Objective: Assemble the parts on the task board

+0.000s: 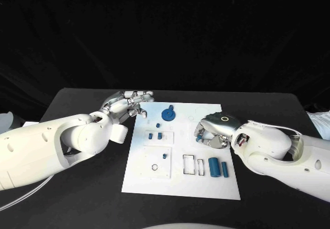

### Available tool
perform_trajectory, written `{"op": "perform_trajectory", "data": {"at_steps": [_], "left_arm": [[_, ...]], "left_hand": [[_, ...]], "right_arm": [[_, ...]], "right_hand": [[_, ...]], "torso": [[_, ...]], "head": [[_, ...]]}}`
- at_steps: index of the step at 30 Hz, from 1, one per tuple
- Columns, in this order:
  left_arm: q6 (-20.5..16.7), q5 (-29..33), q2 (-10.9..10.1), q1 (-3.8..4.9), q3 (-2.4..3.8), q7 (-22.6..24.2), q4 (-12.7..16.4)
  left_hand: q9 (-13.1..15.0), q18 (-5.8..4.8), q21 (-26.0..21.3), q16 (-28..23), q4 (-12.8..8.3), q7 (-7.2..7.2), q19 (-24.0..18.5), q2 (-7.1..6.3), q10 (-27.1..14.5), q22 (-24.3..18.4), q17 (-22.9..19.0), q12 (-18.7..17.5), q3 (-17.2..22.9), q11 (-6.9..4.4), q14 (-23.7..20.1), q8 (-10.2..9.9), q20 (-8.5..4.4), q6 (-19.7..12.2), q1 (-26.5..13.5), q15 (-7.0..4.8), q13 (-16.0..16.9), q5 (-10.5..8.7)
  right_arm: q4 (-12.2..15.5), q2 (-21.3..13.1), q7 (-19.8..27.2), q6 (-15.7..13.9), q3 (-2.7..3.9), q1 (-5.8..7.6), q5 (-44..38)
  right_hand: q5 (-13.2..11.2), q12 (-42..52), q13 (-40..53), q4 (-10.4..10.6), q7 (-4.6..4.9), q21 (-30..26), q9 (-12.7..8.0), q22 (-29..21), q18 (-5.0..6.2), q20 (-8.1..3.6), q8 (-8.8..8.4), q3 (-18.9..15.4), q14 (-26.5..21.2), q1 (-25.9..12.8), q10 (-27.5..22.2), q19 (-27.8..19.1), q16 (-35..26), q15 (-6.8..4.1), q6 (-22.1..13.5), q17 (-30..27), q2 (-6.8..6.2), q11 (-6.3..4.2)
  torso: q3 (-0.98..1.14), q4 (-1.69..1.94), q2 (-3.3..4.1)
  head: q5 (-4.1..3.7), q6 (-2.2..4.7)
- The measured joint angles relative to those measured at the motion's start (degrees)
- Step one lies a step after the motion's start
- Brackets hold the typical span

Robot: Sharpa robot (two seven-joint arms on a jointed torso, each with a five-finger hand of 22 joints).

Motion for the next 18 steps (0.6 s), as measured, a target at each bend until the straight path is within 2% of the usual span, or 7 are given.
{"op": "perform_trajectory", "data": {"at_steps": [7,15,18], "left_arm": [[0.01,0.00,-0.02,0.00,0.00,-0.05,0.02],[0.02,0.00,-0.02,0.00,0.00,-0.07,0.02],[0.03,0.00,-0.03,0.00,0.00,-0.08,0.02]], "left_hand": [[0.00,0.00,0.00,0.00,0.00,0.00,0.00,0.00,-0.01,0.00,0.00,0.01,0.00,-0.01,0.00,0.00,0.00,0.00,0.00,0.00,0.00,0.00],[0.00,0.00,0.00,0.00,0.00,0.00,0.00,0.00,-0.21,0.00,0.00,0.27,0.00,-0.20,0.00,0.00,0.00,0.00,0.00,0.00,0.05,0.00],[0.00,0.00,0.00,0.00,0.00,0.00,0.00,0.00,-0.21,0.00,0.01,0.27,0.00,-0.20,0.00,0.00,0.00,0.00,0.00,0.00,0.04,0.00]], "right_arm": [[-0.36,0.47,-0.05,0.47,0.02,-0.12,-0.30],[-0.45,0.68,-0.07,0.00,0.04,-0.30,-0.92],[-0.17,0.46,-0.07,-0.68,-0.06,-0.44,-1.19]], "right_hand": [[0.00,-0.49,-0.03,-0.16,-0.08,0.22,0.09,0.03,0.00,0.00,0.00,0.47,0.21,0.30,0.90,0.00,0.23,-0.21,0.51,0.16,0.30,-0.10],[-0.16,-1.19,0.13,-1.19,-0.17,2.35,0.56,0.04,0.00,-0.41,0.48,1.50,0.13,0.76,3.40,0.00,0.99,-0.53,2.85,0.93,0.74,-0.43],[0.00,-1.30,0.22,-1.53,-0.24,3.07,0.71,0.04,0.00,-0.62,0.70,1.82,0.01,0.98,3.95,0.20,1.22,-0.81,3.31,1.14,0.96,0.04]], "torso": [[0.03,0.00,0.00],[0.02,0.01,0.00],[0.02,0.01,0.00]], "head": [[0.00,-0.09],[-0.03,-0.26],[-0.04,-0.31]]}}
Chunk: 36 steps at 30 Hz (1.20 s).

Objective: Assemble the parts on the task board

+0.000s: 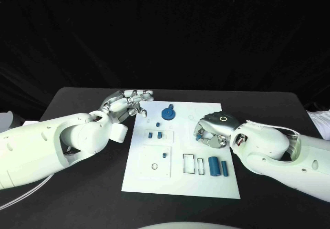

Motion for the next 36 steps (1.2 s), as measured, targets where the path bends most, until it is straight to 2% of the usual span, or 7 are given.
{"op": "perform_trajectory", "data": {"at_steps": [6,13,18,24,29,36], "left_arm": [[0.02,0.00,0.00,0.00,0.00,-0.01,-0.01],[0.05,0.00,0.05,0.00,0.00,-0.02,-0.07],[0.09,0.00,0.08,0.00,0.00,-0.02,-0.10],[0.14,0.00,0.14,0.00,-0.01,-0.02,-0.16],[0.19,0.00,0.29,-0.01,-0.01,-0.02,-0.30],[0.26,0.00,0.52,-0.01,-0.01,-0.02,-0.35]], "left_hand": [[0.00,0.00,0.00,0.00,0.00,0.00,0.00,0.00,0.00,0.00,0.00,0.00,0.00,0.00,0.00,0.00,0.00,0.00,0.00,0.00,0.00,0.00],[0.00,0.00,0.00,0.00,0.00,0.00,0.00,0.00,0.00,0.00,0.00,0.00,0.00,0.00,0.00,0.00,0.00,0.00,0.00,0.00,-0.01,0.00],[0.00,0.00,0.00,0.00,0.00,0.00,0.00,0.00,0.00,0.00,0.00,0.00,0.00,0.00,0.00,0.00,0.00,0.00,0.00,0.00,-0.01,0.00],[0.00,0.00,0.00,0.00,0.00,0.00,0.00,0.00,0.00,0.00,0.00,0.00,0.00,0.00,0.00,0.00,0.00,0.00,0.00,0.00,-0.02,0.00],[0.00,0.00,0.00,0.00,0.00,0.00,0.00,0.00,0.00,0.01,0.01,0.00,0.00,0.00,0.00,0.00,0.00,0.00,0.00,0.00,-0.02,0.00],[0.00,0.00,0.00,0.00,0.00,0.00,0.00,0.00,0.00,0.01,0.01,0.00,0.00,0.00,0.00,0.00,0.00,0.00,0.00,0.00,-0.02,0.00]], "right_arm": [[1.52,-0.89,0.17,-1.69,0.08,0.00,-0.31],[4.68,-2.02,0.49,-3.22,0.82,0.78,-0.06],[6.64,-2.06,0.73,-3.93,1.03,1.07,0.60],[8.30,0.78,1.44,-4.81,1.07,0.91,2.06],[8.78,4.89,2.44,-5.47,0.81,-0.06,3.18],[6.60,9.96,3.89,-5.72,0.02,-2.25,4.07]], "right_hand": [[0.00,-0.01,0.13,-0.31,0.09,0.26,0.33,-0.01,0.00,-0.21,0.18,0.29,0.00,0.16,0.35,-0.21,0.23,0.00,0.50,0.10,0.15,0.17],[-0.01,-0.22,0.27,-0.31,0.09,0.26,0.69,-0.01,0.00,-0.20,0.17,0.29,-0.01,0.16,0.81,-0.21,0.23,0.00,0.50,0.10,0.15,-0.20],[-0.03,-0.22,0.20,-0.47,0.09,0.26,0.69,-0.01,0.00,-0.20,0.16,0.44,-0.01,0.23,0.82,-0.20,0.23,0.00,0.50,0.10,0.21,-0.19],[-0.03,-0.44,0.20,-0.64,0.10,0.26,0.65,-0.02,0.01,-0.20,0.12,0.61,-0.01,0.23,1.00,-0.20,0.22,0.00,0.48,0.09,0.21,-0.27],[-0.15,-0.67,0.07,-0.72,0.10,0.26,0.65,-0.02,0.00,-0.20,0.05,0.68,-0.01,0.23,1.12,-0.20,0.22,0.01,0.44,0.09,0.21,-0.31],[0.01,-0.99,0.03,-0.96,0.14,0.26,0.70,-0.03,0.00,-0.20,-0.11,0.92,-0.01,0.23,1.27,-0.21,0.22,0.00,0.46,0.08,0.21,-0.35]], "torso": [[-0.02,0.01,-0.04],[-0.07,0.04,-0.08],[-0.06,0.03,-0.09],[-0.07,0.02,-0.08],[-0.09,-0.01,-0.07],[-0.12,0.02,-0.03]], "head": [[0.02,-0.07],[0.10,-0.05],[0.27,-0.05],[0.71,-0.15],[1.31,-0.30],[1.95,-0.49]]}}
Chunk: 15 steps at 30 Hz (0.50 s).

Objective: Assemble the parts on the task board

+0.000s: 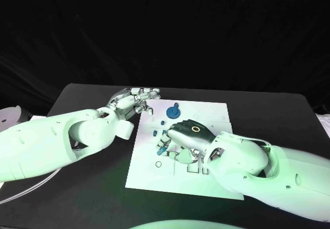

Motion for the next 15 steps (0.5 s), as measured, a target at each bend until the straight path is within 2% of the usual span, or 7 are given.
{"op": "perform_trajectory", "data": {"at_steps": [5,10,11,15], "left_arm": [[0.03,0.00,0.02,0.00,0.00,0.00,0.13],[0.04,0.00,-0.05,0.00,0.00,0.00,0.20],[0.04,0.00,-0.05,0.00,0.00,0.00,0.20],[0.05,0.00,-0.07,0.00,0.00,0.00,0.23]], "left_hand": [[0.00,0.00,0.00,0.00,0.00,0.00,0.00,0.00,0.00,0.00,0.00,0.00,0.00,0.00,0.00,0.00,0.00,0.00,0.00,0.00,0.00,0.00],[0.00,0.00,0.00,0.00,0.00,0.00,0.00,0.00,0.00,0.00,0.00,0.00,0.00,0.00,0.00,0.00,0.00,0.00,0.00,0.00,0.00,0.00],[0.00,0.00,0.00,0.00,0.00,0.00,0.00,0.00,0.00,0.00,0.00,0.00,0.00,0.00,0.00,0.00,0.00,0.00,0.00,0.00,-0.01,0.00],[0.00,0.00,0.00,0.00,0.00,0.00,0.00,0.00,0.00,0.00,0.00,0.00,0.00,0.00,0.00,0.00,0.00,0.00,0.00,0.00,-0.01,0.00]], "right_arm": [[-2.32,2.17,0.69,0.46,-0.74,-1.37,0.32],[-3.72,3.44,1.09,1.45,-1.17,-1.90,0.50],[-3.91,3.62,1.13,1.71,-1.24,-1.96,0.52],[-4.67,4.21,1.20,2.99,-1.49,-2.10,0.53]], "right_hand": [[0.02,-0.11,-0.01,0.00,0.04,0.00,0.05,0.00,0.00,0.00,-0.20,0.00,0.00,0.00,0.01,0.00,0.00,0.00,0.02,-0.05,0.00,0.00],[0.01,-0.35,-0.03,0.00,0.20,0.00,0.08,0.00,0.00,0.00,-0.39,0.00,0.00,0.01,0.03,0.00,0.00,0.00,-0.15,-0.05,0.01,0.01],[0.00,-0.45,-0.09,0.00,0.21,0.00,0.08,-0.01,0.00,0.00,-0.44,0.00,0.00,0.38,0.03,0.00,0.00,0.00,-0.16,-0.05,0.38,0.01],[0.00,-0.56,-0.13,0.00,0.24,0.00,0.11,-0.01,0.00,0.00,-0.50,-0.01,0.00,0.53,0.04,0.00,0.00,0.00,-0.21,-0.05,0.23,0.03]], "torso": [[-0.01,0.05,0.07],[-0.01,0.04,0.07],[0.00,0.03,0.07],[0.02,0.01,0.06]], "head": [[0.43,-0.16],[0.78,-0.42],[0.80,-0.49],[0.81,-0.65]]}}
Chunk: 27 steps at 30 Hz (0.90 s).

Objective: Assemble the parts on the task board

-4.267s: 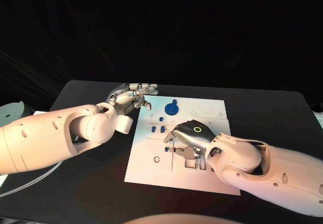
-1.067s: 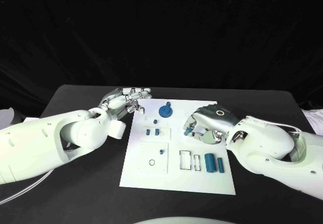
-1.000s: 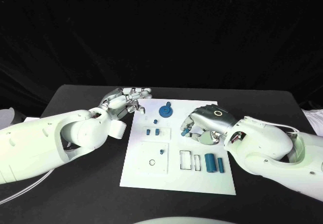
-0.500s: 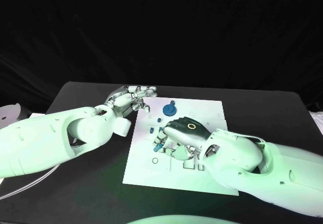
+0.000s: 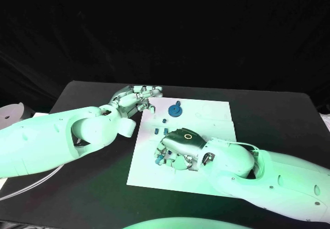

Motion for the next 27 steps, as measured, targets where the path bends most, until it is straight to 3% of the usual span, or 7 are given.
{"op": "perform_trajectory", "data": {"at_steps": [10,27], "left_arm": [[0.03,0.00,0.00,0.00,0.01,0.01,0.02],[0.08,0.00,-0.01,0.00,0.01,0.01,-0.03]], "left_hand": [[0.00,0.00,0.00,0.00,0.16,0.00,0.00,0.23,-0.20,-0.08,-0.13,0.22,-0.16,0.20,0.00,0.26,0.00,0.00,-0.23,0.00,0.06,0.00],[0.00,0.00,0.00,0.00,0.16,0.00,0.00,0.23,-0.21,-0.08,-0.13,0.22,-0.16,0.21,0.00,0.26,0.00,0.00,-0.23,0.00,0.05,0.00]], "right_arm": [[-1.00,0.38,-0.67,1.91,-0.19,-0.07,-1.26],[-0.97,0.70,-2.50,3.09,-0.23,-0.12,-4.13]], "right_hand": [[-0.03,-0.23,0.05,-0.05,0.06,0.00,0.02,-0.01,0.00,0.00,-0.15,-0.07,0.00,-0.10,0.00,0.00,0.00,0.00,-0.10,0.00,0.12,0.02],[-0.19,-0.44,0.05,-0.04,0.02,0.00,0.01,0.04,0.00,0.00,0.06,-0.09,0.00,-0.41,0.05,0.00,0.00,0.00,-0.45,0.00,0.38,0.09]], "torso": [[0.10,-0.05,-0.02],[0.08,-0.05,-0.02]], "head": [[-0.14,-0.14],[-0.30,-0.14]]}}
